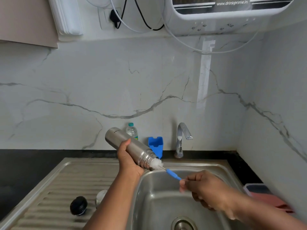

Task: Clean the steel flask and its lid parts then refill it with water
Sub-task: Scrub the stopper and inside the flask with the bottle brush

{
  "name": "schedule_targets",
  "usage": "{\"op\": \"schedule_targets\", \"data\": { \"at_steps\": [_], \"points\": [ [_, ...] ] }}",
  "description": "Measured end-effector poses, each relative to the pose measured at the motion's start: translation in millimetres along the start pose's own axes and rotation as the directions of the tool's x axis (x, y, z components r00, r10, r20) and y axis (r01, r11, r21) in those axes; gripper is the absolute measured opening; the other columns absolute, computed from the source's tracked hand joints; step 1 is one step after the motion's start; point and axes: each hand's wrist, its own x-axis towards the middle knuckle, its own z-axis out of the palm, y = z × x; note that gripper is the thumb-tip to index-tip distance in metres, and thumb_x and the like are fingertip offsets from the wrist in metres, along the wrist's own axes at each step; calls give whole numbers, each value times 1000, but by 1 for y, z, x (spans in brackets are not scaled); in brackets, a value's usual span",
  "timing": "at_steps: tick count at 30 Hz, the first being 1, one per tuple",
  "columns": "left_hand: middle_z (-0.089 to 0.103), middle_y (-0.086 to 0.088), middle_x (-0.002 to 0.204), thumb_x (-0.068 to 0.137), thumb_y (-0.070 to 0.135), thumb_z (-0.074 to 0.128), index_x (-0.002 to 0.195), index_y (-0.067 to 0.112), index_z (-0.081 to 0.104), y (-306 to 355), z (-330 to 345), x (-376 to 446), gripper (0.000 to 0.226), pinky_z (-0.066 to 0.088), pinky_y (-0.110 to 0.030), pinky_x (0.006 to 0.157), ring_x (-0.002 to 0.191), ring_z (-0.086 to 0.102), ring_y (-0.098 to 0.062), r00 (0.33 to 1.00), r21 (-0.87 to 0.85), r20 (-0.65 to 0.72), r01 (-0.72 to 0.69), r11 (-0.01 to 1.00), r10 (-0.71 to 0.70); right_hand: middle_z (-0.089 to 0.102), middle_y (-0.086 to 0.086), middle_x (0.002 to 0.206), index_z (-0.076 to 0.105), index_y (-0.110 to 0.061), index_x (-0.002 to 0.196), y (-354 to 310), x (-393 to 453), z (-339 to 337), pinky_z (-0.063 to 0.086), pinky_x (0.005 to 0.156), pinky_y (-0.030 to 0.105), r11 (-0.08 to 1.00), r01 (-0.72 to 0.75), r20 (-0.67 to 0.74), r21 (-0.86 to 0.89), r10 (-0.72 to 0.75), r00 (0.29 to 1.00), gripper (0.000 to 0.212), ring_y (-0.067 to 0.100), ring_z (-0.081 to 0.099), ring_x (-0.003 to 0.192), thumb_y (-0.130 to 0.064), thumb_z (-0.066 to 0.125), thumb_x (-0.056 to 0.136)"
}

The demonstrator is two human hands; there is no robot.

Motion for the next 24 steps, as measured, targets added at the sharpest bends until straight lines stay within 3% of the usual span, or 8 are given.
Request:
{"op": "schedule_targets", "data": {
  "at_steps": [4, 9, 14, 19, 24],
  "points": [
    [63, -11, 80, 86, 32, 57, 99, 10, 60, 1, -5, 6, 26, 52, -37, 67, 70, 61, -28, 997, -52, 40, -62, 997, 64, 33, -1, 51, 71, -19, 78, 0, -4, -4, 12, 40, 17, 995, -80, 108, 59, 73, 991, 26, 11, 19, 38, -34, 57, 94],
    [67, -9, 74, 85, 32, 58, 98, 12, 62, 7, -10, 17, 25, 52, -40, 73, 74, 62, -28, 991, -88, 64, -114, 990, 120, 29, -3, 51, 69, -20, 77, 2, -5, -5, 9, 38, 14, 973, -161, 186, 163, 130, 974, 25, 8, 15, 36, -34, 57, 94],
    [64, -11, 88, 75, 34, 65, 104, 12, 62, 14, -18, 30, 37, 48, -51, 92, 81, 63, -31, 987, -118, 67, -140, 983, 148, 27, -3, 54, 70, -18, 80, 4, -7, -6, 9, 36, 13, 950, -215, 237, 227, 160, 958, 23, 7, 14, 37, -33, 58, 93],
    [66, -9, 80, 85, 32, 56, 99, 11, 62, 22, -24, 32, 26, 54, -40, 73, 69, 66, -27, 981, -145, 53, -177, 974, 186, 26, -2, 56, 70, -17, 81, 6, -13, -10, 10, 35, 15, 937, -265, 271, 227, 200, 942, 24, 7, 15, 36, -33, 57, 93],
    [68, -8, 68, 87, 31, 56, 97, 10, 61, 20, -25, 28, 24, 54, -40, 70, 61, 67, -26, 983, -124, 38, -175, 977, 181, 27, -1, 56, 70, -18, 78, 12, -14, -11, 13, 33, 14, 942, -276, 277, 191, 218, 936, 26, 8, 16, 35, -33, 57, 94]
  ]
}}
